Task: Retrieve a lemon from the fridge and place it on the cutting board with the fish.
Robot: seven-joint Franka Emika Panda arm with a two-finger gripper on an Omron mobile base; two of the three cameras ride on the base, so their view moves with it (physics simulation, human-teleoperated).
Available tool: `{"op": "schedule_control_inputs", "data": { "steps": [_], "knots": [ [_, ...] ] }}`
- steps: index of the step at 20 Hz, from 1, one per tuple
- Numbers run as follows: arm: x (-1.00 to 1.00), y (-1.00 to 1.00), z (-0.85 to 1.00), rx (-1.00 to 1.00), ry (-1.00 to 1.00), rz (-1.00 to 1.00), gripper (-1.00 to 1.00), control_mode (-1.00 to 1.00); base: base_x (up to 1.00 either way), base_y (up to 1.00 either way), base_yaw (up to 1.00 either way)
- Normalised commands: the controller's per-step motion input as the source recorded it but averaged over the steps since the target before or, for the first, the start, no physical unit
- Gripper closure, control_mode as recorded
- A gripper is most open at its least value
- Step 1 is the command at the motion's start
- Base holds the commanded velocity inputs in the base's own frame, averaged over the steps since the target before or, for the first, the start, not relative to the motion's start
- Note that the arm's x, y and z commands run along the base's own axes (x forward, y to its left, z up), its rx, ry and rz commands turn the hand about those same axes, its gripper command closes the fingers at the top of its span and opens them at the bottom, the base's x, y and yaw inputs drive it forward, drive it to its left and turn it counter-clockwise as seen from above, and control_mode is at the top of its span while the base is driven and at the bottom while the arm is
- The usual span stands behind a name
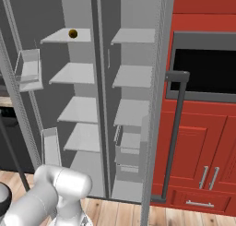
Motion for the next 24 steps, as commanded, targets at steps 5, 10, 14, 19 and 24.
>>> {"op": "schedule_control_inputs", "data": {
  "steps": [5,10,14,19,24],
  "knots": [
    [0.0,0.14,0.0,0.0,0.0,-0.01,-1.0,-1.0,0.0,0.0,0.0],
    [0.01,0.4,0.0,0.0,0.0,-0.08,-1.0,-1.0,0.0,0.0,0.0],
    [-0.01,0.46,0.0,-0.01,0.0,-0.11,-1.0,-1.0,0.0,0.0,0.0],
    [-0.42,0.06,0.0,0.0,0.0,-0.09,-1.0,-1.0,0.0,0.0,0.0],
    [-0.49,0.05,0.01,0.0,0.0,-0.11,-1.0,-1.0,0.0,0.0,0.0]
  ]
}}
